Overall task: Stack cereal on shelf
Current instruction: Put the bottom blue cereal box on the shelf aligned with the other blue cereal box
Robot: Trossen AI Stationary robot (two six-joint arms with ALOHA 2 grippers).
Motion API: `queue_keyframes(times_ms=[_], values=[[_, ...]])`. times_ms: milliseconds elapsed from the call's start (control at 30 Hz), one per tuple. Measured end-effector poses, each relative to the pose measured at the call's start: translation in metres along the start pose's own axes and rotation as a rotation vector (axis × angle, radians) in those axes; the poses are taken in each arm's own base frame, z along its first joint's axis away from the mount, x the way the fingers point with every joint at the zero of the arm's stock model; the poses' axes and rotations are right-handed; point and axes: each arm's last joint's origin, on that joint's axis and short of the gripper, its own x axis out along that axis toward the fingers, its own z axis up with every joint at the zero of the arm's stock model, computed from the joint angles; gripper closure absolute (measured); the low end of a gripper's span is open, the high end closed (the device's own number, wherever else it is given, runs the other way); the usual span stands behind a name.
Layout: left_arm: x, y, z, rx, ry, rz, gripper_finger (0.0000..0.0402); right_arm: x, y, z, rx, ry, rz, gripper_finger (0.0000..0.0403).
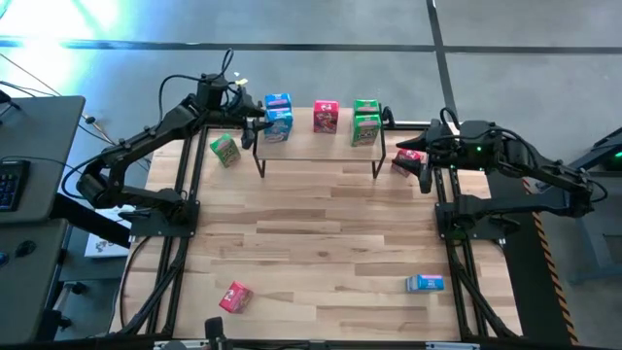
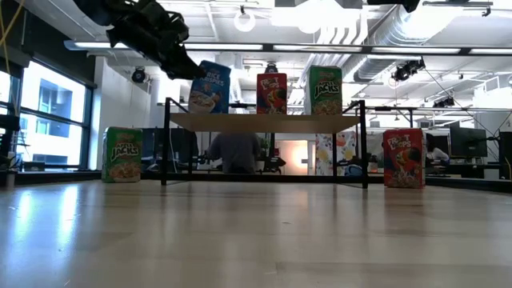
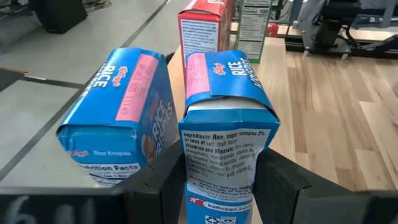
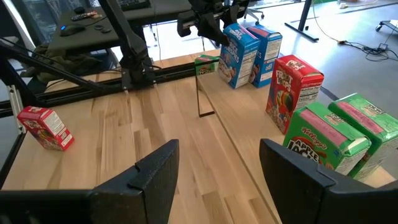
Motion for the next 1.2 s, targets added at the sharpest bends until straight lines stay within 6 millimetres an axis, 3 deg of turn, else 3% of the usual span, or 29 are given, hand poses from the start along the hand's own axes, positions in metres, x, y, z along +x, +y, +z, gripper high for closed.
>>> queue_keyframes(times_ms=[1200], values=[[0.0081,0.0010,-0.0046,-0.034,0.034,-0.006,0.0239,0.0000,0.0000,0.0000,0.000,0.000,0.000,0.0187]])
